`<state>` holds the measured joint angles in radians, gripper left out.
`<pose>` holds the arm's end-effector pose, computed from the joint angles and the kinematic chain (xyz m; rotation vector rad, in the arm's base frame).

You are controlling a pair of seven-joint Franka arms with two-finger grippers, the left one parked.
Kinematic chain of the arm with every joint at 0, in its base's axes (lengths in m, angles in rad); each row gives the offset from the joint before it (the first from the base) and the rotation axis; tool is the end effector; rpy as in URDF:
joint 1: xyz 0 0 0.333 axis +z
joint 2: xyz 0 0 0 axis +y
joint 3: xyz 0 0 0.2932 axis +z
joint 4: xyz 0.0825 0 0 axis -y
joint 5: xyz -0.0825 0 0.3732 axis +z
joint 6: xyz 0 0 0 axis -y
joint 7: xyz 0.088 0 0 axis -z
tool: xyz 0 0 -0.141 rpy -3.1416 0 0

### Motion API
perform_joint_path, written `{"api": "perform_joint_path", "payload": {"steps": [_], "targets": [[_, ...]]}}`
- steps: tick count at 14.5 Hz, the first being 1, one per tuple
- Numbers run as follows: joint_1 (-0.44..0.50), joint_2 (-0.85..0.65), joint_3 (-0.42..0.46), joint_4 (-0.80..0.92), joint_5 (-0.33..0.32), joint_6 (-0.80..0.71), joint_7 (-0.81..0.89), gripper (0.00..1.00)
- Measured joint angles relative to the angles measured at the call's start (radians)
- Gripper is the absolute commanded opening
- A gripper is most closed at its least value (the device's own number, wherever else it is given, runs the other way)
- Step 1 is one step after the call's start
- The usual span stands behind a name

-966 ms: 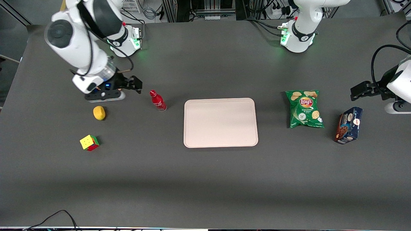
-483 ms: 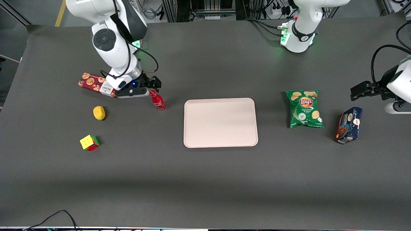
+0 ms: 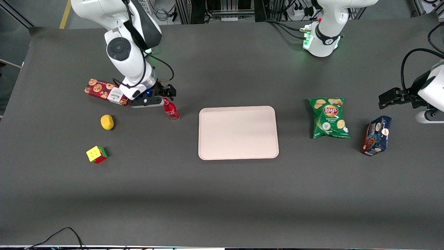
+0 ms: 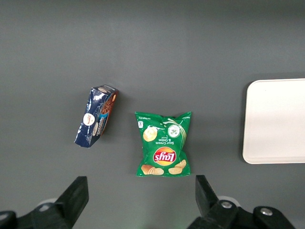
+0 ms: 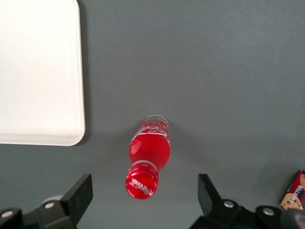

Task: Place coke bottle on tray
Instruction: 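Lower the right gripper around the bottle neck and close it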

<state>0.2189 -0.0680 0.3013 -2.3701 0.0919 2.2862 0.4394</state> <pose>0.4157 0.2421 0.2995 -3.1062 -0.0295 0.0601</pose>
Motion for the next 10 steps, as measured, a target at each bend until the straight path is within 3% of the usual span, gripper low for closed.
{"api": "perform_joint_path", "payload": {"steps": [3,6,10], "targets": [[0.000,0.037,0.000,0.000,0.000,0.017,0.000,0.91],[0.000,0.046,0.000,0.000,0.000,0.021,0.000,0.74],[0.000,0.049,0.000,0.000,0.000,0.028,0.001,0.72]]}}
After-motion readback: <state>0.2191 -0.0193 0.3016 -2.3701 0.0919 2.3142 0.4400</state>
